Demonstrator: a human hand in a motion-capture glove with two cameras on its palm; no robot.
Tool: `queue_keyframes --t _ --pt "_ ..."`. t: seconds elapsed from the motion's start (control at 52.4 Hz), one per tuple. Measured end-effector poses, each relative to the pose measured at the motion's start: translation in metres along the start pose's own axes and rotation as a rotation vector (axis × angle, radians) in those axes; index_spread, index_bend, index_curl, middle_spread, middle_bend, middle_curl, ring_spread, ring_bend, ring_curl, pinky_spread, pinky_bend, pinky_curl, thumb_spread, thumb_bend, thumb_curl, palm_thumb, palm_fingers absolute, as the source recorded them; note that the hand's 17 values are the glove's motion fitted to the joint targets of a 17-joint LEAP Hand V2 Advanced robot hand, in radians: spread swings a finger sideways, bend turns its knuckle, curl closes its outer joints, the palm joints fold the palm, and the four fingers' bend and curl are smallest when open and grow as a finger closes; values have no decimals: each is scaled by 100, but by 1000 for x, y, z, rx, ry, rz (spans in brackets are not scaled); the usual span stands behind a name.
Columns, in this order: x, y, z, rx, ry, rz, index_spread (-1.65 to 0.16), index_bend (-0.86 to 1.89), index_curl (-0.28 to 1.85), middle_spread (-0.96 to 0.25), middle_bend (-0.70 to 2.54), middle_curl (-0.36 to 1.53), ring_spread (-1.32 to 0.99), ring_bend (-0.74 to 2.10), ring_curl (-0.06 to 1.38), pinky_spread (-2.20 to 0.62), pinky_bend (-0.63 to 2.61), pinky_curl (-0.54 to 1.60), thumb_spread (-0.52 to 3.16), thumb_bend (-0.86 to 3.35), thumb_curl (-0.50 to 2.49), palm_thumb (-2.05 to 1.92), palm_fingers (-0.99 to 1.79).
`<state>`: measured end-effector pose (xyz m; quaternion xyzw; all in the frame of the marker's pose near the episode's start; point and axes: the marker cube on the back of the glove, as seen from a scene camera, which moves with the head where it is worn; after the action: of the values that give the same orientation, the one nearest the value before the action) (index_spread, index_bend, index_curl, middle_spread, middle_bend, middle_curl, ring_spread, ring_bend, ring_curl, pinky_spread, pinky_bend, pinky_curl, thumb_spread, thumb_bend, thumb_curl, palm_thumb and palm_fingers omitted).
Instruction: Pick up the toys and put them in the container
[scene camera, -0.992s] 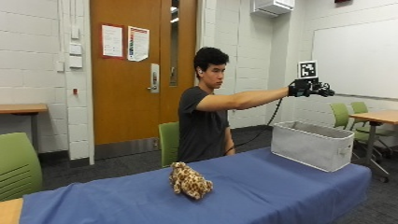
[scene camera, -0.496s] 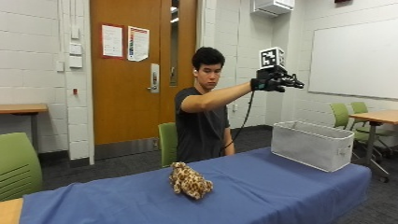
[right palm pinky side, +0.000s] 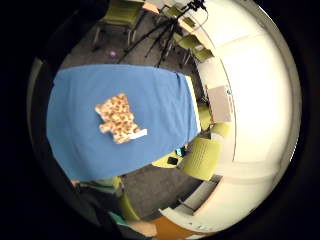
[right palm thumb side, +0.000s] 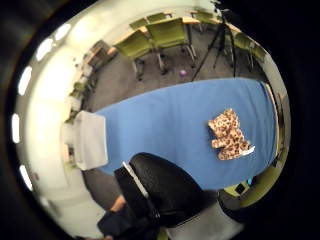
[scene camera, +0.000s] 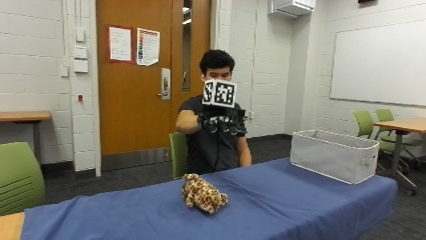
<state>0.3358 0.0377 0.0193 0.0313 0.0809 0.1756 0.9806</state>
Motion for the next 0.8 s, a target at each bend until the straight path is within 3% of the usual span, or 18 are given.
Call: queue_keyframes --t 0.401,0.573,0.706,0.802 --pt "40 -7 172 -216 -6 72 -18 13 36 -10 33 43 -21 32 27 -7 77 34 93 -10 14 -14 -6" --pt "62 -2 207 -280 55 104 -16 7 30 -10 35 44 -20 34 28 -6 73 34 100 -6 15 -8 -10" --pt "82 7 222 -304 -80 157 -15 8 27 -10 34 44 -20 39 30 -6 73 34 109 -1 18 0 -8" --pt "85 9 223 -280 -153 166 -19 13 26 -12 36 44 -23 49 33 -9 76 35 115 3 21 10 9"
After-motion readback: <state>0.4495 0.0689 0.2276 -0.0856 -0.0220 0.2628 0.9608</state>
